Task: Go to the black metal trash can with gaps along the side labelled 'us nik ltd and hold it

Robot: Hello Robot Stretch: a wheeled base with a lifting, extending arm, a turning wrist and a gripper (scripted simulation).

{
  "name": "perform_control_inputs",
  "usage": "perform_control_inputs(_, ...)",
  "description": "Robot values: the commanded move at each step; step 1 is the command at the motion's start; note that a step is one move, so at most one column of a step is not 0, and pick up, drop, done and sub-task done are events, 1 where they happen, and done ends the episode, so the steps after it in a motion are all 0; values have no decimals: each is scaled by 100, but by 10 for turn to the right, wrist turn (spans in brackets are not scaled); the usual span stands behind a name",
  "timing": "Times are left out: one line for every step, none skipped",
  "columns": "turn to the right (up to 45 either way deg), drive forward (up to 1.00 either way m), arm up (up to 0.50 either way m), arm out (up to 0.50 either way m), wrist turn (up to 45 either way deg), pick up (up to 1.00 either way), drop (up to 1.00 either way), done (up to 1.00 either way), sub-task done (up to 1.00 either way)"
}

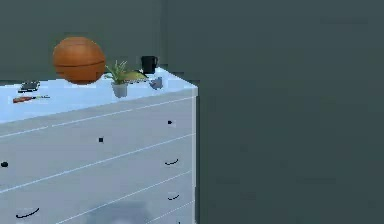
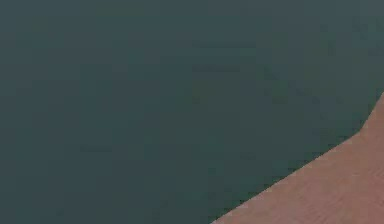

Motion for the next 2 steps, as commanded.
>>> perform_control_inputs(450, 0, 0, 0, 0, 0, 0, 0, 0)
perform_control_inputs(450, 0, 0, 0, 0, 0, 0, 0, 0)
